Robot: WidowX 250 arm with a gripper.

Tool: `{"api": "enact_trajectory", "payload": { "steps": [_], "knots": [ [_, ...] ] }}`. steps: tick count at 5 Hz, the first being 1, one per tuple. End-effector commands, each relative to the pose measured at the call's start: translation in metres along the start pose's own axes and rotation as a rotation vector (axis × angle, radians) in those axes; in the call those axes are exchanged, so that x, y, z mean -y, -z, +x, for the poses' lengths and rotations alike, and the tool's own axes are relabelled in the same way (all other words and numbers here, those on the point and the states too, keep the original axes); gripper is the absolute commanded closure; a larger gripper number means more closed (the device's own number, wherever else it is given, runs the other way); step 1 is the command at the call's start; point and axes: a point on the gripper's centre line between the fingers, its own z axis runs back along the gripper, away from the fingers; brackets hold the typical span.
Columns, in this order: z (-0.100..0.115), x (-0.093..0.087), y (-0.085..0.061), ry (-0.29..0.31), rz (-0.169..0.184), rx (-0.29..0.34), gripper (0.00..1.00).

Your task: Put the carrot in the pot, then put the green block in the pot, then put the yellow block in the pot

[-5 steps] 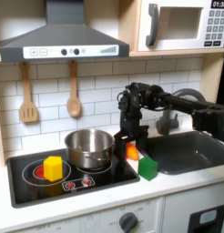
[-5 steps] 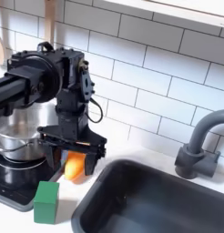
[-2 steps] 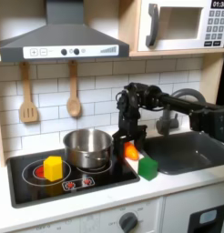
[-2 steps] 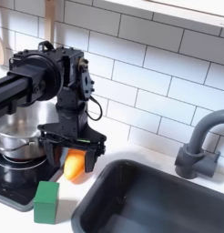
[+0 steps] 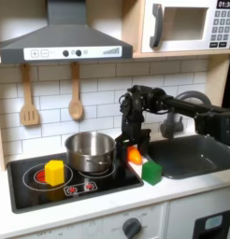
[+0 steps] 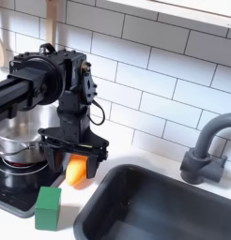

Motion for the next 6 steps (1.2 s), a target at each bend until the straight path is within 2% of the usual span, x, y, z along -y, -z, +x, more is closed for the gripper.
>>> {"api": "enact_trajectory", "payload": {
  "steps": [1, 3, 6],
  "knots": [
    [0.007, -0.003, -0.005, -0.006, -0.002, 0.010, 0.00],
    [0.016, -0.014, -0.006, -0.021, 0.004, 0.016, 0.00],
    [-0.007, -0.007, 0.002, 0.003, 0.007, -0.013, 0.00]
  ]
}}
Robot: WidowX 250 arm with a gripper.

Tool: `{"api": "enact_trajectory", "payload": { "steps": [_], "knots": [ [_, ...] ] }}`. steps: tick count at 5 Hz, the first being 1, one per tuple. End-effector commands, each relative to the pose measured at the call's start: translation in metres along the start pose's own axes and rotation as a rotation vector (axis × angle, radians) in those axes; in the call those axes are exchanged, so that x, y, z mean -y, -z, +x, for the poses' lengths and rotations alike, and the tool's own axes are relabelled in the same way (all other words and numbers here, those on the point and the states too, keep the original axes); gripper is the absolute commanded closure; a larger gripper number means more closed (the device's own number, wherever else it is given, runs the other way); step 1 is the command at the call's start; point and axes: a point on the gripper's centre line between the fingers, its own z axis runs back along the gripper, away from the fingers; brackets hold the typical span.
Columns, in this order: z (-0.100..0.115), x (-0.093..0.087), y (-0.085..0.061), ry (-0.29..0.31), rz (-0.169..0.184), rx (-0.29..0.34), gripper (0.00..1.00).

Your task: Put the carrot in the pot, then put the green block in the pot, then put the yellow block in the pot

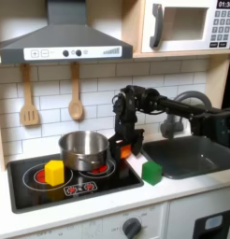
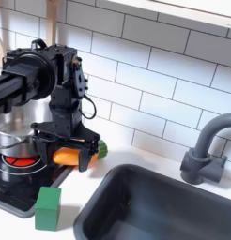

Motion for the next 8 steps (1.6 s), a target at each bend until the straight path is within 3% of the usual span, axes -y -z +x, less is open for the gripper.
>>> {"api": "enact_trajectory", "payload": {
  "steps": [1, 4, 5, 7, 8],
  "knots": [
    [-0.019, 0.010, 0.004, 0.026, -0.004, -0.024, 0.00],
    [-0.017, 0.010, -0.003, 0.036, -0.001, -0.016, 0.00],
    [-0.016, 0.008, -0.012, 0.039, 0.023, 0.005, 0.00],
    [-0.013, 0.002, -0.019, 0.068, 0.040, -0.011, 0.00],
    [-0.010, 0.006, -0.024, 0.136, -0.005, -0.017, 0.00]
  ]
}}
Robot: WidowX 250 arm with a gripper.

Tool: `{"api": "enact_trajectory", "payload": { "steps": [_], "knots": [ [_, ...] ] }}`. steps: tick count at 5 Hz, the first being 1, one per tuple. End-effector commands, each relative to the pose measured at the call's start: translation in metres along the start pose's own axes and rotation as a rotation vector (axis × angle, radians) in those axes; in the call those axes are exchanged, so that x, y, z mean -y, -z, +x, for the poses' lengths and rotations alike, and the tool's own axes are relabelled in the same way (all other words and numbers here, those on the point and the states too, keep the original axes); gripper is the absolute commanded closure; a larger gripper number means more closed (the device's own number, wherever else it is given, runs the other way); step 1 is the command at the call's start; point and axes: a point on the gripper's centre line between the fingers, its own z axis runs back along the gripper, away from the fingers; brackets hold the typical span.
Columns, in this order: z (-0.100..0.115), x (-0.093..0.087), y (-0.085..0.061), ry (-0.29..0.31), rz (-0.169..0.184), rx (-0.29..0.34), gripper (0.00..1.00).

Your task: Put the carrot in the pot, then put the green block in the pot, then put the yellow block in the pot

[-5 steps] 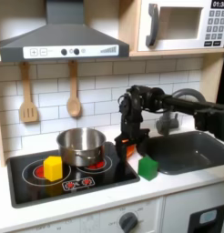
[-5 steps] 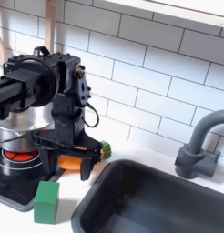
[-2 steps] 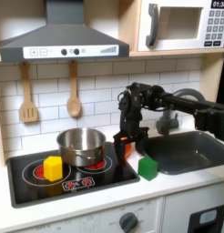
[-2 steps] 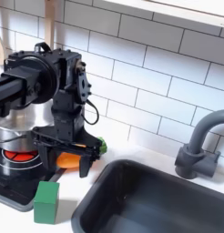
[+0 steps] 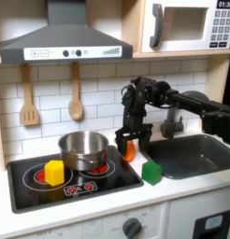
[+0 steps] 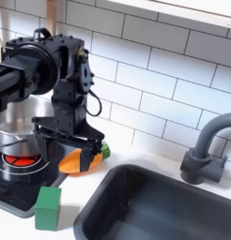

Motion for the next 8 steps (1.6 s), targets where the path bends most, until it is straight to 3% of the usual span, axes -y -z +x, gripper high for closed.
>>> {"api": "enact_trajectory", "payload": {
  "steps": [1, 3, 6, 8],
  "knots": [
    [0.004, -0.008, 0.002, 0.092, -0.055, -0.031, 0.00],
    [0.002, 0.000, 0.020, 0.195, -0.074, -0.076, 0.00],
    [0.009, 0.005, 0.017, 0.220, -0.080, -0.053, 0.00],
    [0.016, 0.009, 0.027, 0.238, -0.072, -0.074, 0.00]
  ]
}}
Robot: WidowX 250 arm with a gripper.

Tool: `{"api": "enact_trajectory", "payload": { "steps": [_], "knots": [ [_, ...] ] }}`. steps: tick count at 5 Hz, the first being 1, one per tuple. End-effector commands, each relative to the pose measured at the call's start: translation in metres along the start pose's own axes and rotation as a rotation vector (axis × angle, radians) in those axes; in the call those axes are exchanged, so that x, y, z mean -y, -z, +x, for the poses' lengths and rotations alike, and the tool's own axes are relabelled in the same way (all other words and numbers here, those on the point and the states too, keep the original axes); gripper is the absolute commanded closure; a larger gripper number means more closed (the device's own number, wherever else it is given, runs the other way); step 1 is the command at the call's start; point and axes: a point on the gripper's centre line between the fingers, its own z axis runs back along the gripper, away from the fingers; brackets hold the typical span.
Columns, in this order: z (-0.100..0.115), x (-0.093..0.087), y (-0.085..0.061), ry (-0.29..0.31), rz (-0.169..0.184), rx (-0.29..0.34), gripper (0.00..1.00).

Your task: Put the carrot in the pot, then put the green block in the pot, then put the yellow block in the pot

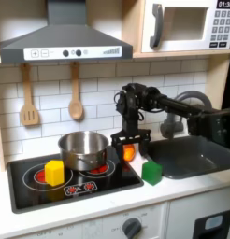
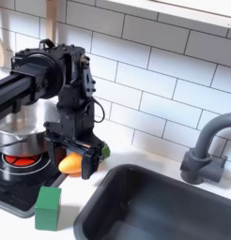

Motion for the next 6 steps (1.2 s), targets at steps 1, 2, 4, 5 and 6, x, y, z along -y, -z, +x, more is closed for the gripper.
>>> {"api": "enact_trajectory", "payload": {
  "steps": [1, 2, 4, 5, 6],
  "knots": [
    [0.008, 0.001, 0.008, 0.003, 0.003, -0.016, 0.00],
    [0.011, 0.003, 0.007, 0.006, 0.001, -0.007, 0.00],
    [0.017, 0.004, 0.003, -0.042, 0.022, 0.026, 0.00],
    [0.019, 0.007, 0.010, -0.033, 0.033, 0.021, 0.00],
    [0.020, 0.005, 0.010, -0.042, 0.041, 0.029, 0.00]
  ]
}}
